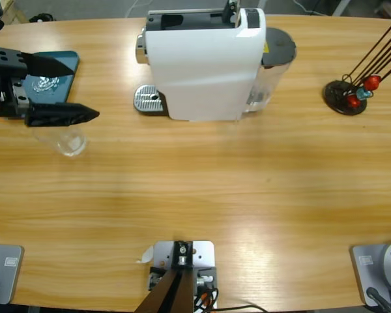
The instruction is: Pour coffee
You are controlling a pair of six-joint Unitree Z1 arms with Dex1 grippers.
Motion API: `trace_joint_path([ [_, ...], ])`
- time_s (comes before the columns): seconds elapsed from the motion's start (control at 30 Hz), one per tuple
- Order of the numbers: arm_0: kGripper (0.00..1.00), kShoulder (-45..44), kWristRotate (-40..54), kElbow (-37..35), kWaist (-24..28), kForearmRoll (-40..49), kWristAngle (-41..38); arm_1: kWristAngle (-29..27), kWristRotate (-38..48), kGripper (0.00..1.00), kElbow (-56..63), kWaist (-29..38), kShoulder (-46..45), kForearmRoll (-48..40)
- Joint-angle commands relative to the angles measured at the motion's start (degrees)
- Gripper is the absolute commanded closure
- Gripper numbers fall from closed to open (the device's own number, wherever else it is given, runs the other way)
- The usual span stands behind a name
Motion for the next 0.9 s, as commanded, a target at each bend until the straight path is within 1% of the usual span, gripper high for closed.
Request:
trace_joint_path([
  [0.03, 0.000, -7.25, -0.10, 1.69, -0.61, 8.67, 0.79, 3.44, -14.62, 1.000, -24.82, 11.10, 23.18, 12.52],
  [0.1, 0.000, -8.64, -0.10, 1.83, -0.61, 10.34, 1.14, 3.92, -17.50, 1.000, -29.77, 12.97, 27.29, 15.49],
  [0.27, 0.000, -9.28, -0.37, 2.62, -0.30, 10.85, 1.53, 7.40, -20.10, 1.000, -32.43, 13.39, 32.53, 15.50],
  [0.37, 0.000, -9.35, -0.44, 2.53, 0.09, 10.85, 1.56, 8.02, -20.72, 1.000, -33.32, 13.27, 35.97, 15.08],
  [0.5, 0.000, -9.57, -0.54, 2.87, 0.11, 10.85, 1.49, 9.03, -20.54, 1.000, -33.74, 11.39, 39.37, 12.16],
  [0.67, 0.000, -9.56, -0.54, 2.89, 0.09, 10.85, 1.49, 8.75, -20.61, 1.000, -33.09, 8.75, 42.00, 10.37],
  [0.9, 0.000, -9.49, -0.45, 3.19, 0.11, 10.85, 1.49, 10.02, -20.81, 1.000, -32.71, 5.92, 44.92, 8.70],
])
